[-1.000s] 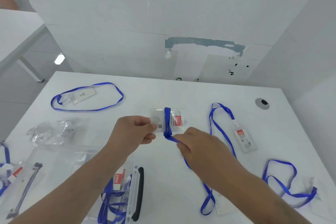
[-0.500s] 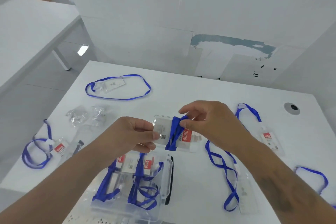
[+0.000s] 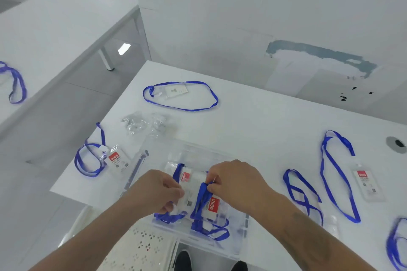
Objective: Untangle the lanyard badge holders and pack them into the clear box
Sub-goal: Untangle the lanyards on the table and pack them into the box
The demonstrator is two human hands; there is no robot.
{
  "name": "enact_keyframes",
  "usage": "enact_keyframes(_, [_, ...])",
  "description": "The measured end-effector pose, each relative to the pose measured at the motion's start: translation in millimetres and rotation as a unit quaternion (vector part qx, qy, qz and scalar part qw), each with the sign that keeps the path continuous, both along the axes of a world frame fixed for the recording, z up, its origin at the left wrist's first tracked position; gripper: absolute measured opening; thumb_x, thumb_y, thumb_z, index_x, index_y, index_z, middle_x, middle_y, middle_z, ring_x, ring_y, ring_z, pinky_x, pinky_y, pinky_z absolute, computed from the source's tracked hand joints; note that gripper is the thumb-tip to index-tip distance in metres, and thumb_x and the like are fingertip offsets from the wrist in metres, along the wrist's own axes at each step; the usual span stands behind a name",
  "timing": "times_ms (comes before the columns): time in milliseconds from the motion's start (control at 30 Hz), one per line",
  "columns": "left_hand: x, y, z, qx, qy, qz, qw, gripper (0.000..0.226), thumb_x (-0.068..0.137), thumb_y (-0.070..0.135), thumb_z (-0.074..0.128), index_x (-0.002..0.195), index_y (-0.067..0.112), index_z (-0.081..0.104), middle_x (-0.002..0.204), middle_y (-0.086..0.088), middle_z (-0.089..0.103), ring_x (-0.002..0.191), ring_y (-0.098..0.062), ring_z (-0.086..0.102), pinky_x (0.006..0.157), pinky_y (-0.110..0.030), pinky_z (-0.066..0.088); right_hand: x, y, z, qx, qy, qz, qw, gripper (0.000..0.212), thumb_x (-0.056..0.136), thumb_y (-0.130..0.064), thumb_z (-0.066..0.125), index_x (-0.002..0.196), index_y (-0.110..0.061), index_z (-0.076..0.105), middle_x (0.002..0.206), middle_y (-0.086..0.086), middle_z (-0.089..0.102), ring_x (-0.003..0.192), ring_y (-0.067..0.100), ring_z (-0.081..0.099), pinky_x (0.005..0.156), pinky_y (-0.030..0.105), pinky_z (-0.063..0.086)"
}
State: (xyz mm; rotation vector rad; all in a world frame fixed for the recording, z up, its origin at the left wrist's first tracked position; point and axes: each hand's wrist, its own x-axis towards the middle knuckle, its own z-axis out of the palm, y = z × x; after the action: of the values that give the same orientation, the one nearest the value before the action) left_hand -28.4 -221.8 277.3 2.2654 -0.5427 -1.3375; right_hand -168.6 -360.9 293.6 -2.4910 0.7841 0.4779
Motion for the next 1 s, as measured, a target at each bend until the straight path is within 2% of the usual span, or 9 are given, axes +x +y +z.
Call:
enact_keyframes(233, [-4,-3,-39,0.062,-0.058,-0.082,0.993,0.021,0.089,0.026,0.063,0.075,0.014,0.072,0.071,0.0,0.075,0.065,-0.016,0.074,0.067,-0.028,0.062,4,13,-26,-0.025,0.082,0.042,0.995,0.02,0.091,-0.023,0.054,0.105,-0.022,0.068,0.102,0.0,0.068,0.092,0.022,0.063,0.073,0.032,0.05])
enact_keyframes(367, [-16,-8,-53,0.109,-0.137,-0.163,0.971,0.02,0.088,0.031,0.06,0.074,0.017,0.058,0.077,0.003,0.068,0.073,-0.015,0.068,0.067,-0.025,0.057,5,24,-39,-0.076,0.148,0.102,0.981,0.01,0.087,-0.009,0.056,0.091,-0.012,0.064,0.071,0.0,0.046,0.065,0.019,0.047,0.048,0.025,0.026])
enact_keyframes(433, [-17,-12,-52,0.106,-0.184,-0.177,0.961,0.026,0.087,0.033,0.059,0.066,0.022,0.048,0.069,0.006,0.056,0.069,-0.012,0.06,0.058,-0.02,0.045,5,28,-37,-0.086,0.158,0.112,0.977,0.008,0.085,-0.006,0.056,0.086,-0.013,0.061,0.067,-0.001,0.041,0.06,0.017,0.042,0.051,0.026,0.029])
enact_keyframes(500, [-16,-16,-46,0.096,-0.204,-0.176,0.958,0.031,0.087,0.032,0.06,0.061,0.022,0.046,0.061,0.006,0.05,0.061,-0.011,0.054,0.055,-0.02,0.04,3,27,-28,-0.083,0.135,0.105,0.982,0.01,0.089,-0.014,0.056,0.095,-0.012,0.064,0.078,0.001,0.052,0.07,0.02,0.05,0.062,0.03,0.039])
enact_keyframes(600, [-15,-24,-30,0.054,-0.22,-0.161,0.961,0.033,0.086,0.031,0.059,0.057,0.017,0.056,0.053,0.005,0.053,0.049,-0.008,0.049,0.053,-0.02,0.043,-7,15,-1,-0.064,0.056,0.055,0.995,0.024,0.094,-0.035,0.051,0.108,-0.022,0.065,0.102,-0.003,0.066,0.09,0.02,0.061,0.078,0.034,0.051])
enact_keyframes(700, [-22,-38,-6,-0.014,-0.227,-0.142,0.963,0.019,0.088,0.038,0.058,0.082,0.028,0.073,0.074,0.012,0.071,0.067,-0.002,0.064,0.068,-0.022,0.054,-32,-5,30,-0.039,-0.021,-0.031,0.999,0.028,0.092,-0.046,0.05,0.115,-0.035,0.062,0.11,-0.017,0.066,0.097,0.006,0.061,0.086,0.029,0.051])
enact_keyframes(767, [-32,-50,9,-0.062,-0.218,-0.131,0.965,0.016,0.09,0.039,0.057,0.089,0.033,0.071,0.083,0.017,0.072,0.077,-0.001,0.065,0.076,-0.023,0.055,-55,-23,43,-0.034,-0.048,-0.083,0.995,0.027,0.09,-0.051,0.053,0.113,-0.041,0.062,0.104,-0.026,0.065,0.092,-0.004,0.06,0.086,0.025,0.05])
enact_keyframes(867, [-56,-73,32,-0.131,-0.188,-0.12,0.966,0.012,0.09,0.037,0.059,0.088,0.035,0.071,0.083,0.021,0.07,0.076,0.002,0.065,0.071,-0.015,0.051,-93,-50,51,-0.039,-0.075,-0.161,0.983,0.021,0.087,-0.053,0.056,0.104,-0.043,0.064,0.092,-0.032,0.064,0.085,-0.009,0.061,0.08,0.023,0.052])
enact_keyframes(1000, [-91,-108,44,-0.181,-0.174,-0.134,0.959,0.011,0.089,0.04,0.059,0.094,0.038,0.069,0.084,0.026,0.067,0.076,0.005,0.064,0.073,-0.016,0.05,-141,-80,56,-0.045,-0.085,-0.232,0.968,0.016,0.088,-0.046,0.06,0.102,-0.042,0.065,0.088,-0.031,0.065,0.086,-0.011,0.061,0.083,0.022,0.051])
